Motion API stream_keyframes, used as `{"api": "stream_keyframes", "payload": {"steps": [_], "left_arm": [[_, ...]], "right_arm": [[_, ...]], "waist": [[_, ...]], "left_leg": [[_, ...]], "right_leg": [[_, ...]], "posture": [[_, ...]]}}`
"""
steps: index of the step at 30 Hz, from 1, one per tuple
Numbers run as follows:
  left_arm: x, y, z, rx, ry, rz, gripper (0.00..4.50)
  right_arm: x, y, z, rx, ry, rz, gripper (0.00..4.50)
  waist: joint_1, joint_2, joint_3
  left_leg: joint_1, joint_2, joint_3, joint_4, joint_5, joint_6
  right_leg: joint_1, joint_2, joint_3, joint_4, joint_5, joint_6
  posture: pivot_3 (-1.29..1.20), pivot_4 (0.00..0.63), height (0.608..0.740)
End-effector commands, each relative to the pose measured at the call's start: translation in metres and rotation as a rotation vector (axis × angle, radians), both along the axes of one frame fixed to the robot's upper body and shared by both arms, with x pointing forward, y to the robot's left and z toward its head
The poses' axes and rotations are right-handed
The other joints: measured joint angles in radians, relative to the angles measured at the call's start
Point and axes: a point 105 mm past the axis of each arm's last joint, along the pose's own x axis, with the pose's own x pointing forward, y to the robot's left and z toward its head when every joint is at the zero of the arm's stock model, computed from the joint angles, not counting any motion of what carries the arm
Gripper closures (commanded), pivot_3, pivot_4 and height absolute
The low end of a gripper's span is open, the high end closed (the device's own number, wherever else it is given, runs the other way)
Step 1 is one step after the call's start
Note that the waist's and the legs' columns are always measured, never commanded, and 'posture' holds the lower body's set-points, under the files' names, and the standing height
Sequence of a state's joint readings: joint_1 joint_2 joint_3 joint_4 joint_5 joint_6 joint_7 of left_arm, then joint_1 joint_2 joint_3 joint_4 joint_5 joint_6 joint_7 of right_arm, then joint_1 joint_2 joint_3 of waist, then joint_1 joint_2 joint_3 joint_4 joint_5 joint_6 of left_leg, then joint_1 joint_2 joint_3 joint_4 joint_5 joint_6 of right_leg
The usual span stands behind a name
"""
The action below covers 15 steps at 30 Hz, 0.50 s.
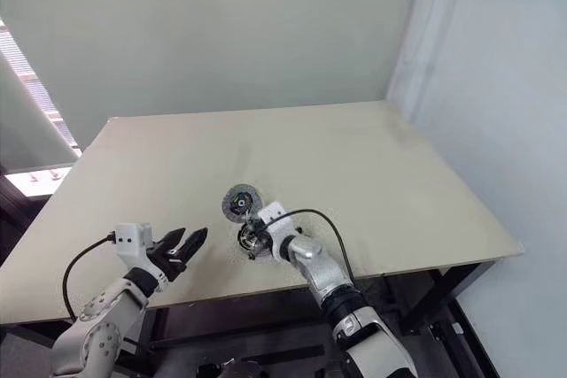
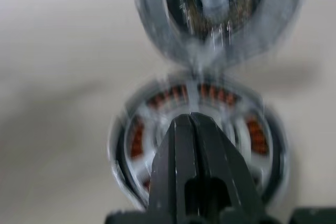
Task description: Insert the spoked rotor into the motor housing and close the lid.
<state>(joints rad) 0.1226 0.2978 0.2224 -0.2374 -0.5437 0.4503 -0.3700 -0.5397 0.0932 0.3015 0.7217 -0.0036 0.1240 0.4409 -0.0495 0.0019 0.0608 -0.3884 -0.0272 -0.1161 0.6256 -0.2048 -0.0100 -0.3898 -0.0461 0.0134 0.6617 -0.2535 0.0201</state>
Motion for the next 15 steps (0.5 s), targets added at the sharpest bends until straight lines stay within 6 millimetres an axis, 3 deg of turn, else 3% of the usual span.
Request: {"api": "stream_keyframes", "payload": {"steps": [1, 8, 11, 15], "left_arm": [[0.000, -0.002, 0.012, 0.023, -0.054, -0.007, 1.18], [0.000, -0.002, 0.009, 0.032, -0.040, -0.020, 1.18], [0.001, -0.005, 0.006, 0.052, -0.030, -0.053, 1.14], [0.002, -0.007, 0.002, 0.080, -0.021, -0.088, 1.14]], "right_arm": [[0.002, -0.003, -0.002, -0.018, -0.018, 0.009, 4.50], [0.014, -0.007, 0.052, 0.084, -0.152, 0.046, 4.50], [0.005, -0.010, 0.066, -0.017, -0.168, 0.181, 3.91], [-0.003, -0.016, 0.072, -0.125, -0.193, 0.262, 2.55]], "waist": [[0.000, 0.001, -0.001], [0.000, 0.001, 0.000], [0.000, 0.001, 0.000], [0.000, 0.001, 0.000]], "left_leg": [[0.001, 0.000, 0.000, 0.000, 0.000, 0.000], [0.006, 0.001, -0.001, 0.000, 0.000, 0.000], [0.006, 0.001, -0.001, 0.001, 0.000, 0.000], [0.006, 0.001, -0.001, 0.001, 0.000, 0.000]], "right_leg": [[0.000, 0.000, 0.000, 0.000, 0.000, 0.000], [0.003, 0.003, 0.000, 0.000, -0.001, -0.002], [0.003, 0.003, 0.001, 0.000, -0.001, -0.002], [0.003, 0.003, 0.001, 0.000, -0.001, -0.002]], "posture": [[0.00, 0.000, 0.740], [0.00, 0.000, 0.740], [0.00, 0.000, 0.740], [0.00, 0.000, 0.740]]}}
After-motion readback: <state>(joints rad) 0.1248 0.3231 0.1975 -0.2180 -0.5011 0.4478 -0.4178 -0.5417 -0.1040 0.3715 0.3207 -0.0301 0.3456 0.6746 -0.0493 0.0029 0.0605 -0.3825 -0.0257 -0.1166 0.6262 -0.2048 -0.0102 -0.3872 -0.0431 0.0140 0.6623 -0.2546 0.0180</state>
